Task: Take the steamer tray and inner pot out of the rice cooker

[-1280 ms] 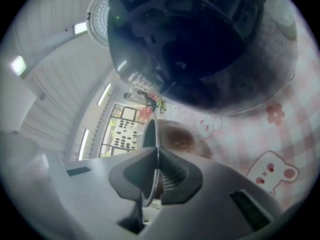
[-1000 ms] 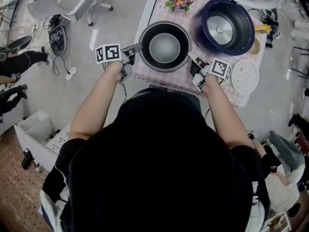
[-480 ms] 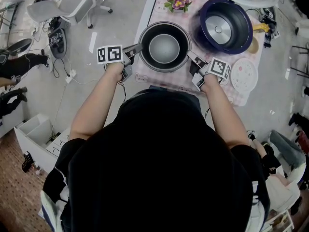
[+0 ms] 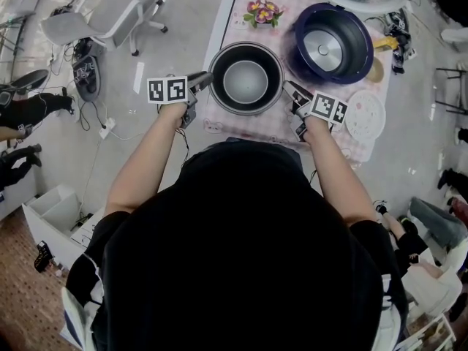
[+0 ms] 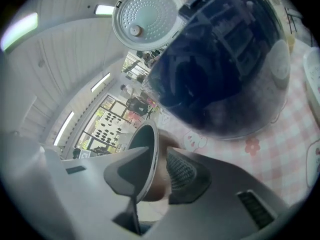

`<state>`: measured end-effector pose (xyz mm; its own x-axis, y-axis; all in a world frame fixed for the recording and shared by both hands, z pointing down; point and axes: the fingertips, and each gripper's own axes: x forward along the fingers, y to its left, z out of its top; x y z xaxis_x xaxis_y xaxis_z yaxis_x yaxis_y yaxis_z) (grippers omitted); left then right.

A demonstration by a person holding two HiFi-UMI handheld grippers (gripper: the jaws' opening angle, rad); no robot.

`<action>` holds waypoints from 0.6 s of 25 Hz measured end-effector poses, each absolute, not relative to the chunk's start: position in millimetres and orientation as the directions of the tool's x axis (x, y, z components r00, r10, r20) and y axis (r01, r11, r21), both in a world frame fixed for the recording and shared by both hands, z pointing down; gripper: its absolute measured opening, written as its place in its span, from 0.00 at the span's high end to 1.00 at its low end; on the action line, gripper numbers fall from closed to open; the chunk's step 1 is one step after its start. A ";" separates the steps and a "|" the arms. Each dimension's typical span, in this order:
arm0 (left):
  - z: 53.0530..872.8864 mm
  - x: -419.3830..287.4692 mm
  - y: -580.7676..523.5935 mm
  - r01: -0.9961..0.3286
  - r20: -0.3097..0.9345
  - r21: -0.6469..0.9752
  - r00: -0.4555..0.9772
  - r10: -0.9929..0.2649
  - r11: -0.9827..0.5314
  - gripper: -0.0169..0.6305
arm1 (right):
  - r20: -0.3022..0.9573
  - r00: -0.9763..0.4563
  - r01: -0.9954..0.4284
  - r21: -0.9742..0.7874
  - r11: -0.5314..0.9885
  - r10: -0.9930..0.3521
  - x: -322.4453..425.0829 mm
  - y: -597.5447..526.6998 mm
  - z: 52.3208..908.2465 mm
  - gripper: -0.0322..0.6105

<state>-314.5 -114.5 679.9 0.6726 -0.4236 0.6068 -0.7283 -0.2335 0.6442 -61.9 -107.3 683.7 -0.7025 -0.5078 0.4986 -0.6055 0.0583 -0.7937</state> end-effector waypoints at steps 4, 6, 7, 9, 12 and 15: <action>663.2 -320.9 -128.2 -0.755 0.613 0.590 0.650 -0.450 -0.287 0.79 | 0.495 -0.689 -0.632 -0.768 0.105 -0.530 -54.6 -111.5 665.4 0.77; 648.5 -320.4 -136.4 -0.752 0.593 0.582 0.652 -0.472 -0.308 0.79 | 0.481 -0.695 -0.636 -0.758 0.145 -0.535 -56.2 -110.5 649.6 0.77; 639.4 -318.9 -140.7 -0.748 0.579 0.580 0.656 -0.484 -0.321 0.79 | 0.474 -0.698 -0.639 -0.750 0.169 -0.536 -58.1 -110.1 640.6 0.77; 620.2 -314.1 -150.3 -0.746 0.556 0.563 0.660 -0.505 -0.356 0.79 | 0.461 -0.703 -0.648 -0.730 0.220 -0.541 -61.8 -111.2 622.2 0.76; 594.2 -302.0 -165.2 -0.751 0.538 0.503 0.659 -0.526 -0.427 0.79 | 0.444 -0.702 -0.665 -0.689 0.288 -0.557 -64.0 -117.3 596.0 0.76; 569.8 -279.5 -174.7 -0.724 0.504 0.474 0.690 -0.520 -0.500 0.79 | 0.432 -0.690 -0.685 -0.649 0.331 -0.580 -60.4 -122.7 572.8 0.76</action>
<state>-279.5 -174.7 569.8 0.6895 -0.5199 0.5042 -0.7242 -0.5004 0.4744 -60.4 -122.7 572.8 -0.6902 -0.5803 0.4323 -0.6849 0.3309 -0.6492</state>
